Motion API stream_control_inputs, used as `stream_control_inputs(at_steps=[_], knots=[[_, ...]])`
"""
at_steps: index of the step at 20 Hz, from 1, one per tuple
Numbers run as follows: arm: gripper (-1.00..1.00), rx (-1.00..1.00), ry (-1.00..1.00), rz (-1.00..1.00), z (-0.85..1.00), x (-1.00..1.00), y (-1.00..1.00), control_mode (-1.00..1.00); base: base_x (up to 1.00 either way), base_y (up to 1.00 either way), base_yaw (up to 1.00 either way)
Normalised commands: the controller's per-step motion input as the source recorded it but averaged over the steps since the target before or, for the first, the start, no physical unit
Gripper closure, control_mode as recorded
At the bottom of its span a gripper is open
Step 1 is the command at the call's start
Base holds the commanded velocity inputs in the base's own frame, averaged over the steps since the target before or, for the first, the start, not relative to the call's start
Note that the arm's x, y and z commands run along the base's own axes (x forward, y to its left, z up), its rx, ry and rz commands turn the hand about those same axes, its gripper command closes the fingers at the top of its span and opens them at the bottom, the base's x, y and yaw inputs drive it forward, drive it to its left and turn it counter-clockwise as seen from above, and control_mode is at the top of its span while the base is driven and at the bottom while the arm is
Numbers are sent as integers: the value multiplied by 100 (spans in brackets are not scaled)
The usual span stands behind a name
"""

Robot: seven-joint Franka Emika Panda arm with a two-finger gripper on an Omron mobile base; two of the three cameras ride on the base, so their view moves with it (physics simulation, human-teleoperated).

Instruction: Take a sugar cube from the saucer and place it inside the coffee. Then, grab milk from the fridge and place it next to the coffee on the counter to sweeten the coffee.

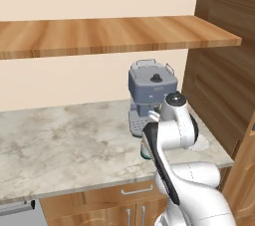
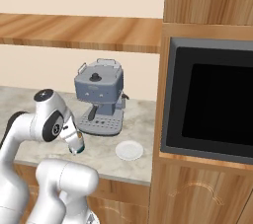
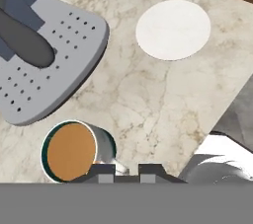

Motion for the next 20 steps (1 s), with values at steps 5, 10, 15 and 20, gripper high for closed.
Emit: stream_control_inputs(at_steps=[5, 10, 15, 20], knots=[[100, 0, 0, 2, 0, 23, 29, -100, 0, 0, 0], [100, 0, 0, 5, 0, 34, 1, -100, 0, 0, 0], [100, 0, 0, 6, -6, 28, 0, -100, 0, 0, 0], [100, 0, 0, 5, -13, 7, 5, -100, 0, 0, 0]])
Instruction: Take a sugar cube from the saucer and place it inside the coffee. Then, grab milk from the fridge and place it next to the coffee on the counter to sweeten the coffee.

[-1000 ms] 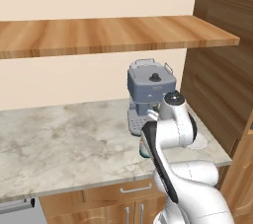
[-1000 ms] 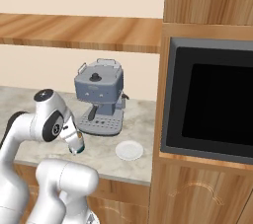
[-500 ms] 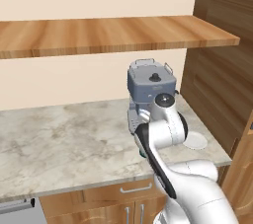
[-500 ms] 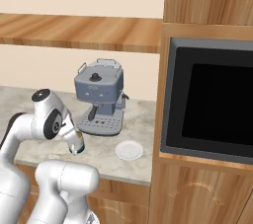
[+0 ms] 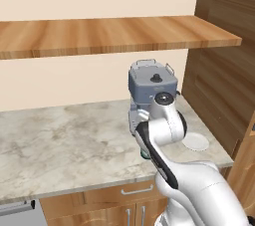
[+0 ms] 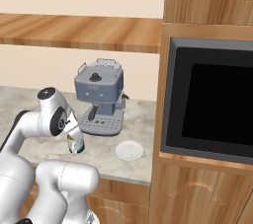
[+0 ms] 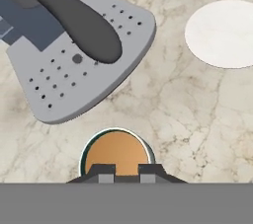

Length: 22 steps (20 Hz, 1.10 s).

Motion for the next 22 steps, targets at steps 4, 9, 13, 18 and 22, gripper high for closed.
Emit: stream_control_inputs(at_steps=[4, 9, 13, 18, 22], knots=[[100, 0, 0, 4, -13, 0, 3, -100, 0, 0, 0], [100, 0, 0, 2, -16, 0, 0, -100, 0, 0, 0], [100, 0, 0, 2, -15, 0, 0, -100, 0, 0, 0], [100, 0, 0, 1, -8, 5, 0, -100, 0, 0, 0], [100, 0, 0, 1, -10, 4, 0, -100, 0, 0, 0]])
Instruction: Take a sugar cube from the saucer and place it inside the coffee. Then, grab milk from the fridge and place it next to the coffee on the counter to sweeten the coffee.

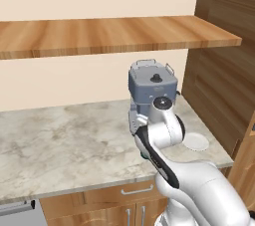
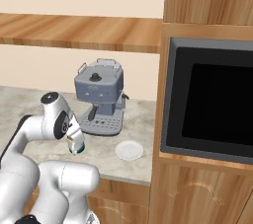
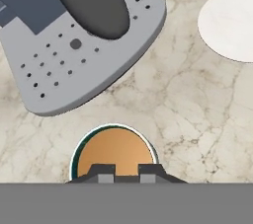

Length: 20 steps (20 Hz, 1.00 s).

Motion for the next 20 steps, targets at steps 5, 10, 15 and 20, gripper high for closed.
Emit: stream_control_inputs(at_steps=[5, 10, 15, 20], knots=[[100, 0, 0, 1, -7, 3, 1, -100, 0, 0, 0], [-100, 0, 0, 0, 0, 0, 10, -100, 0, 0, 0], [-100, 0, 0, 0, 0, 0, 10, -100, 0, 0, 0], [-100, 0, -2, 0, 26, -4, 0, -100, 0, 0, 0]])
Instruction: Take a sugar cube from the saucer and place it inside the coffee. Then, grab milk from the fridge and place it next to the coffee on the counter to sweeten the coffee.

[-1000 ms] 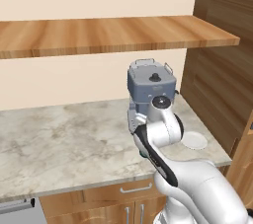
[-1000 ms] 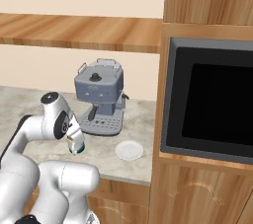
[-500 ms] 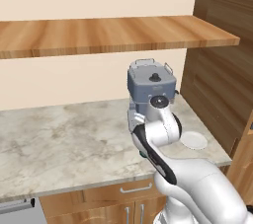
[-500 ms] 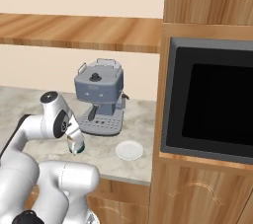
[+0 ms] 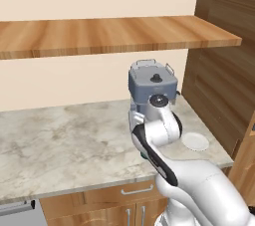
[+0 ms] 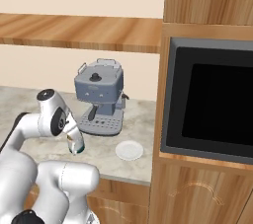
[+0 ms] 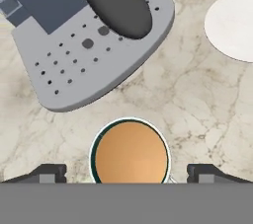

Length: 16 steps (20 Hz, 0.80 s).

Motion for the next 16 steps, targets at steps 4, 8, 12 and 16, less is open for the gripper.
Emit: stream_control_inputs(at_steps=[4, 8, 12, 16], knots=[[-100, 0, 0, 1, 66, -32, -7, -100, 0, 0, 0], [-100, 0, 0, 20, 28, -25, -23, -100, 0, 0, 0], [-100, 0, 0, 50, 1, -12, -46, -100, 0, 0, 0], [-100, 0, 0, 50, 0, -34, -43, -100, 0, 0, 0]])
